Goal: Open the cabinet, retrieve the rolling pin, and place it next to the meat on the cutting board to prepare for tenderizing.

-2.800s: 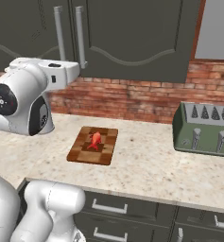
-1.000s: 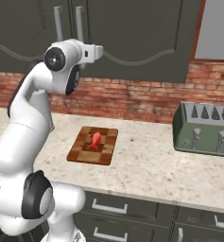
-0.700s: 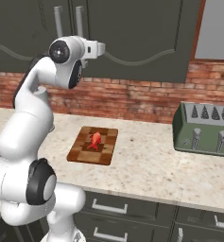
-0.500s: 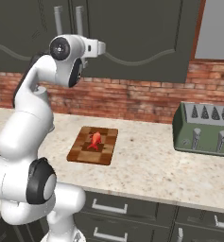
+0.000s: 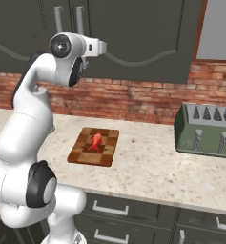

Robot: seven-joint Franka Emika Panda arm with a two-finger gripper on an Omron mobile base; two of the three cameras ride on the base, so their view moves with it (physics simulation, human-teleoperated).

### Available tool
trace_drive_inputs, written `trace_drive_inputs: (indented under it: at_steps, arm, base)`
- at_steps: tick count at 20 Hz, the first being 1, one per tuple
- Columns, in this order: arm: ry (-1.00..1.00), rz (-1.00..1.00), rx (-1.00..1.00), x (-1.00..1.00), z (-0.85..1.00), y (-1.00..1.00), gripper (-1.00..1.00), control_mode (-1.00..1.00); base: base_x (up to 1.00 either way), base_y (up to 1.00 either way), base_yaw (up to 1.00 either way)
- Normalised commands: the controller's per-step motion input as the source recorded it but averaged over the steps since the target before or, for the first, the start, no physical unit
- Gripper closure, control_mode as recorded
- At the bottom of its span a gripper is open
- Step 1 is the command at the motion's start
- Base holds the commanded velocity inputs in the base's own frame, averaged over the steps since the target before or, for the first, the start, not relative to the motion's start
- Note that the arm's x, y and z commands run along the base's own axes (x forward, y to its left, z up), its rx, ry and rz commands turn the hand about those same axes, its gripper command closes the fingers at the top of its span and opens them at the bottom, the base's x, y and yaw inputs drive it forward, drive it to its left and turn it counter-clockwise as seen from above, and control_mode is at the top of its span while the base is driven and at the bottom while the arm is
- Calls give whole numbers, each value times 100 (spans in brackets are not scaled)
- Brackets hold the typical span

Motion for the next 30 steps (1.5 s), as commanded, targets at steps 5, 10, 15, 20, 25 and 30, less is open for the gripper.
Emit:
trace_drive_inputs:
  at_steps: [5, 10, 15, 20, 25, 30]
  arm:
    - [9, 2, 0, 44, 0, 5, 100, -100]
    - [0, 5, 0, 8, -3, 2, 100, -100]
    - [3, 7, 0, 12, -9, 3, 100, -100]
    - [5, 3, 0, -41, -9, 0, 100, -100]
    - [12, 1, 3, -92, -8, -15, 100, -100]
    - [2, 0, 5, -100, -9, -42, 100, -100]
  base:
    - [0, 0, 0]
    - [0, 0, 0]
    - [0, 0, 0]
    - [0, 0, 0]
    - [0, 0, 0]
    - [0, 0, 0]
